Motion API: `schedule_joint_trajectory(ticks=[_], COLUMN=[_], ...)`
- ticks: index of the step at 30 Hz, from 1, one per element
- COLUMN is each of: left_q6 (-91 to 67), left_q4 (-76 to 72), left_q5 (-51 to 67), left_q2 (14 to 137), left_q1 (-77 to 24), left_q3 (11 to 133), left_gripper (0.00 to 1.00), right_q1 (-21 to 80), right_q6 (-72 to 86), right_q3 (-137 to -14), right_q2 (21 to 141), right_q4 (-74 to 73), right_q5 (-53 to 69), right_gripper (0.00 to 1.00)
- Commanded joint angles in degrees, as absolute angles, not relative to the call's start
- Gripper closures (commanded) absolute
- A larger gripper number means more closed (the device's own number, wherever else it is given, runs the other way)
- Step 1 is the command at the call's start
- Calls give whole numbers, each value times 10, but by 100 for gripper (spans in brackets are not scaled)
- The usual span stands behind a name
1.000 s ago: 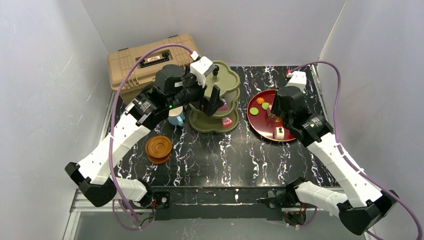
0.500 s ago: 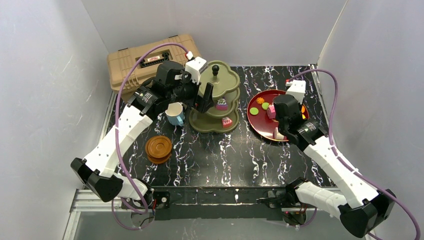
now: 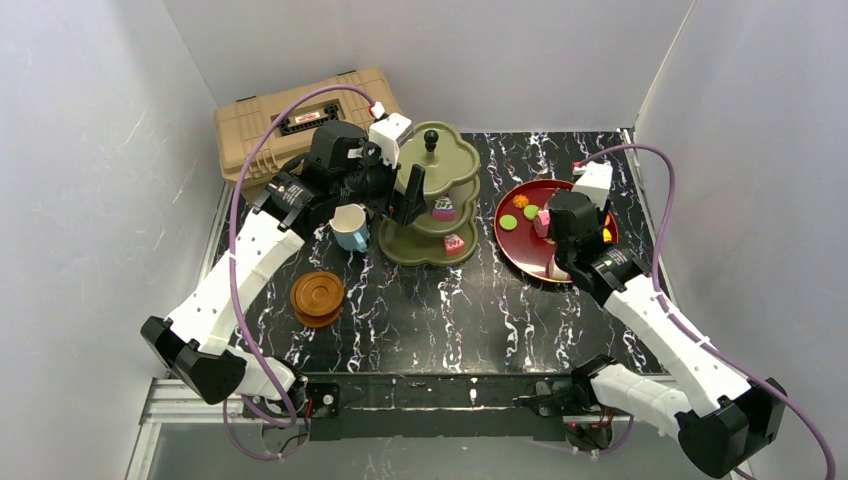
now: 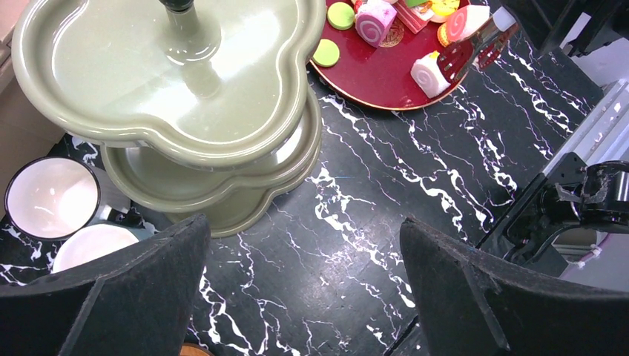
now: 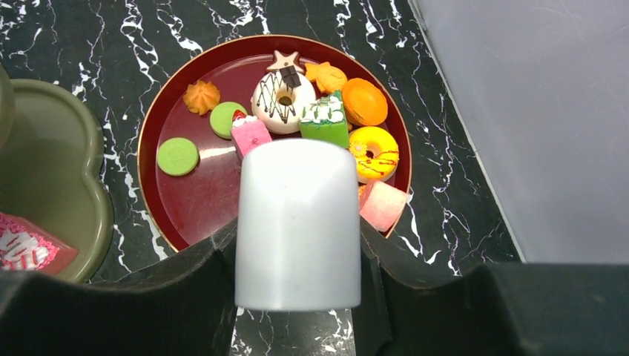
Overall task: Serve the afternoon tea
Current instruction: Pick up the desert from the tray.
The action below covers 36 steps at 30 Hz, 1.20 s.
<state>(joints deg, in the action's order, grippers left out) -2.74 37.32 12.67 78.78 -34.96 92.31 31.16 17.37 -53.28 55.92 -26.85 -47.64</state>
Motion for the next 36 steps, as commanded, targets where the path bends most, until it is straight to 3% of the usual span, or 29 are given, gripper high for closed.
schedule_joint_trajectory(ticks=[1,29,36], left_q6=[-23,-35,-33], left_q4=[368,353,352], left_q5=[132,134,127], left_q2=[768,763,762], left_q1=[-345,-344,-344], left_q3=[939,945,943], left_gripper=[2,2,2], right_q1=[293,169,162], right_q6=[164,161,149], right_q3=[-520,-460,-456], right_q2=[563,576,597], right_q4=[-200,-148,-122], right_q5=[-471,-320,-305], right_gripper=[46,45,53])
